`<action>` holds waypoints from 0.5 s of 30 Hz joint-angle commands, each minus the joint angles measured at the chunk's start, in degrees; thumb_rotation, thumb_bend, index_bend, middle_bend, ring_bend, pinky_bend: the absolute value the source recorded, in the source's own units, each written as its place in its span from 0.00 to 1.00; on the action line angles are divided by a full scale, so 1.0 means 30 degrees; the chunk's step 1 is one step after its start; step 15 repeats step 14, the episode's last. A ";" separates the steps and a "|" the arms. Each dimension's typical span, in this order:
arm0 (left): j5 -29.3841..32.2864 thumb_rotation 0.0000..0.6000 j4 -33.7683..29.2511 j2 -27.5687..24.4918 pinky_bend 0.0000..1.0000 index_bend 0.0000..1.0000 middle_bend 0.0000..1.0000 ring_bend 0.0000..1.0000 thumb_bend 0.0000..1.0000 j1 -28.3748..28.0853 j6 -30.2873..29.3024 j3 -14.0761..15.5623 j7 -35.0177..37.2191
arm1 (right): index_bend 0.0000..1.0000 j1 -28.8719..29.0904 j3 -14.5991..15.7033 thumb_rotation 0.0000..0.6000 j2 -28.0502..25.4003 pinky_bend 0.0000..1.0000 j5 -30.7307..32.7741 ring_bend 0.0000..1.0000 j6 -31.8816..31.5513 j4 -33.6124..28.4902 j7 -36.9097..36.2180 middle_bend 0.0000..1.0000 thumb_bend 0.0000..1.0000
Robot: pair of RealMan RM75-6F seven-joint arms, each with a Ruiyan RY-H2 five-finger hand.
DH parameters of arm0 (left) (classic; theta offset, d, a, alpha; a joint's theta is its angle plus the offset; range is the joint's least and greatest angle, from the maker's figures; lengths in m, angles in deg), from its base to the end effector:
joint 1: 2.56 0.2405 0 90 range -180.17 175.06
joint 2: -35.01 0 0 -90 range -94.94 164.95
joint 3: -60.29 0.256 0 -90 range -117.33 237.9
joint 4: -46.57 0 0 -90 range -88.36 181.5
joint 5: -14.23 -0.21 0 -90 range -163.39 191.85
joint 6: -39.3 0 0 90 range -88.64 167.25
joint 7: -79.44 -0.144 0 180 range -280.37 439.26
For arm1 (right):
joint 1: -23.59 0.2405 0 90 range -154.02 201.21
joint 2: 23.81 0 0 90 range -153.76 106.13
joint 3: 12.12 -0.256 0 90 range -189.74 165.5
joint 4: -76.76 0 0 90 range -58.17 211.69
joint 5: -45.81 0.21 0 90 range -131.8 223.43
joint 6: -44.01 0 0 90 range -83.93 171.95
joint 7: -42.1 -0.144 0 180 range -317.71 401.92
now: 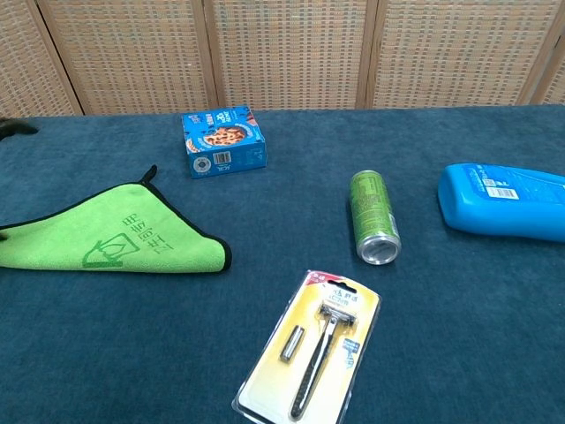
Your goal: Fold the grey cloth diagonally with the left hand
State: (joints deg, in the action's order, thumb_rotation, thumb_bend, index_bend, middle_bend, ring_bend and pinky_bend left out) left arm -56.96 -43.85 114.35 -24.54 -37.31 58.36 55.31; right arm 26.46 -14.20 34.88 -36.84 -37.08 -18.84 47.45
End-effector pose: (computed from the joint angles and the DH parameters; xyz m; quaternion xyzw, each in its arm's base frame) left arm -0.2612 0.2572 0.0609 -0.6699 -0.3492 -0.3194 0.5720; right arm -0.3253 -0.1659 0.1766 0.6093 -0.3947 0.3062 0.6157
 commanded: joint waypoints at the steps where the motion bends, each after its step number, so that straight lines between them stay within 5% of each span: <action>1: -0.1705 1.00 -0.1166 -0.1070 0.00 0.00 0.00 0.00 0.11 0.1995 -0.1965 0.2065 -0.0509 | 0.00 0.0005 0.0031 1.00 0.0030 0.00 -0.0177 0.00 -0.0139 -0.0101 0.0202 0.00 0.00; 8: -0.3703 1.00 -0.2130 -0.1846 0.00 0.00 0.00 0.00 0.11 0.3559 -0.4033 0.2948 -0.0556 | 0.00 0.0012 0.0008 1.00 0.0127 0.00 -0.0330 0.00 -0.0298 -0.0147 0.0304 0.00 0.00; 15: -0.4219 1.00 -0.2115 -0.1999 0.00 0.00 0.00 0.00 0.11 0.3987 -0.4040 0.2955 -0.0467 | 0.00 0.0003 0.0067 1.00 0.0135 0.00 -0.0530 0.00 -0.0379 -0.0142 0.0274 0.00 0.00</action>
